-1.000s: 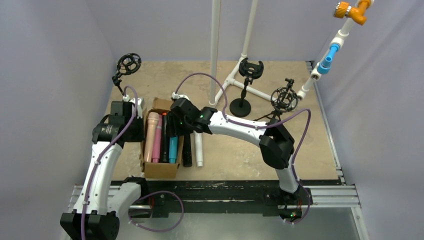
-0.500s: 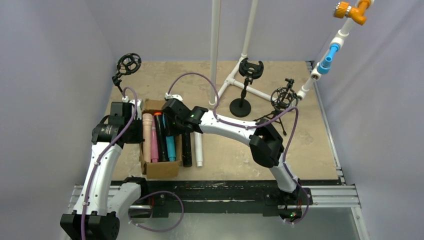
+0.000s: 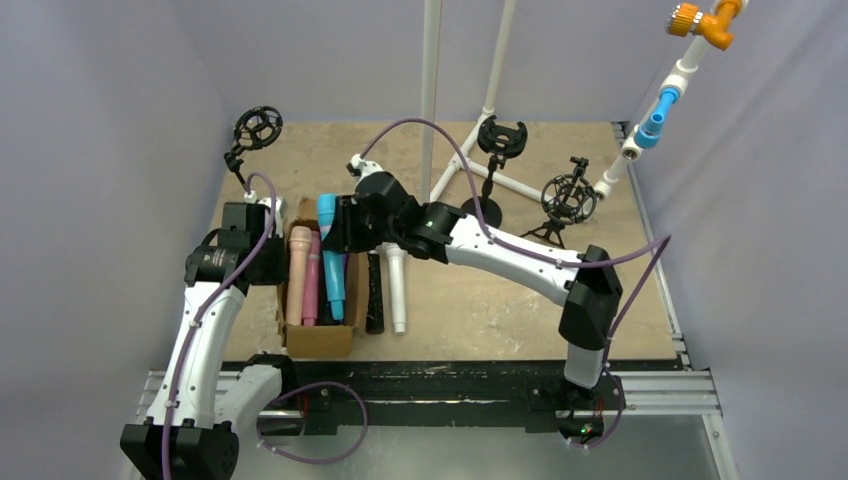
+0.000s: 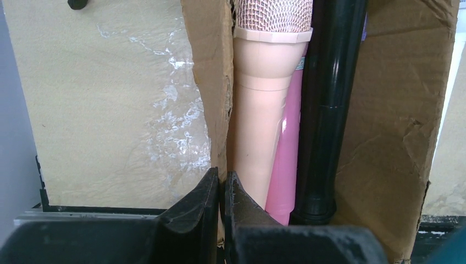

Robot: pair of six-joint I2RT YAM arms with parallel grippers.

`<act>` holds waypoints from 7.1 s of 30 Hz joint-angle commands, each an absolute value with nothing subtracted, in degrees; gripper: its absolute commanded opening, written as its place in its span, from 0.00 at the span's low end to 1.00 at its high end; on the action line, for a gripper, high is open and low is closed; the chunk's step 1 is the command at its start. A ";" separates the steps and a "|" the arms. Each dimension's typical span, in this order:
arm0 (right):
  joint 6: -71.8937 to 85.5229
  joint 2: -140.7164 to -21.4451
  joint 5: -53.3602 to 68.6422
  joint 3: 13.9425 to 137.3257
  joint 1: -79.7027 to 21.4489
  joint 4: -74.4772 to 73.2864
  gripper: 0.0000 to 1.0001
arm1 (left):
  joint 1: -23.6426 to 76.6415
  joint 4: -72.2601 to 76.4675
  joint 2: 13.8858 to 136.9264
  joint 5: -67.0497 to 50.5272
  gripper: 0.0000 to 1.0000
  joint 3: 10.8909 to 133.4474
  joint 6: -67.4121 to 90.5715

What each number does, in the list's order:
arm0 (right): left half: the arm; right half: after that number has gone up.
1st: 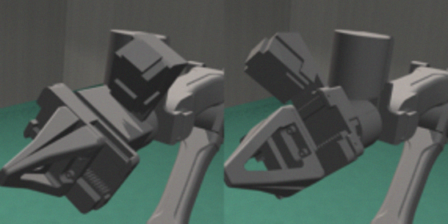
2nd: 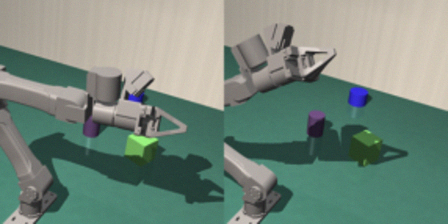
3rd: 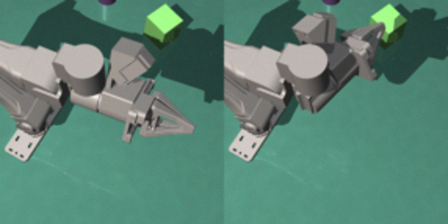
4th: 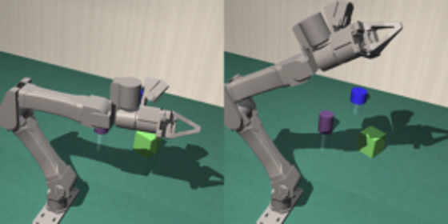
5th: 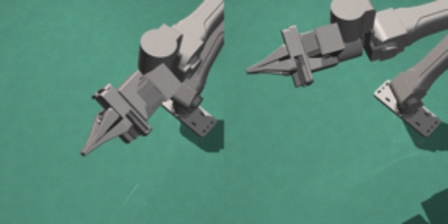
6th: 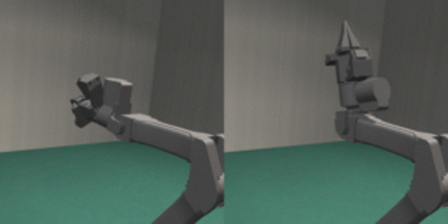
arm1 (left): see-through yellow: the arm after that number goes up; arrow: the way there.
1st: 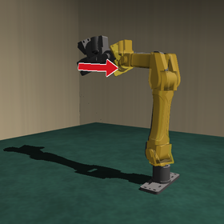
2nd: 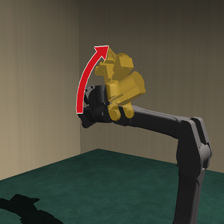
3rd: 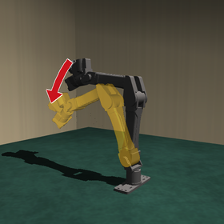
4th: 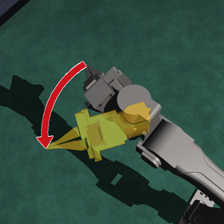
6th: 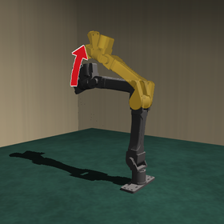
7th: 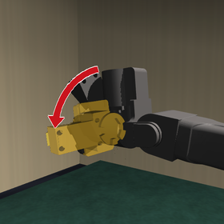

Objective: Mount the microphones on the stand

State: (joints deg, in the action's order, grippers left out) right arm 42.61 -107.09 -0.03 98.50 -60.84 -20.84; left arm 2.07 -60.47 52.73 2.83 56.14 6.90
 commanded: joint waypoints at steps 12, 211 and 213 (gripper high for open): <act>35.17 -89.67 -0.34 72.65 -47.82 -21.53 0.10 | 2.29 -56.97 51.40 4.40 0.00 58.71 6.44; 43.48 -113.37 7.08 98.85 -65.28 3.56 0.15 | 2.30 -58.28 50.67 4.26 0.00 60.05 7.32; 43.94 -110.87 7.92 96.05 -64.42 4.04 0.10 | 2.29 -57.95 50.61 4.62 0.00 59.82 7.14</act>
State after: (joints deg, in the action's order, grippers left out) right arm 44.12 -118.52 3.55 99.00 -65.36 -2.79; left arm 1.96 -62.94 51.99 4.12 58.39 7.68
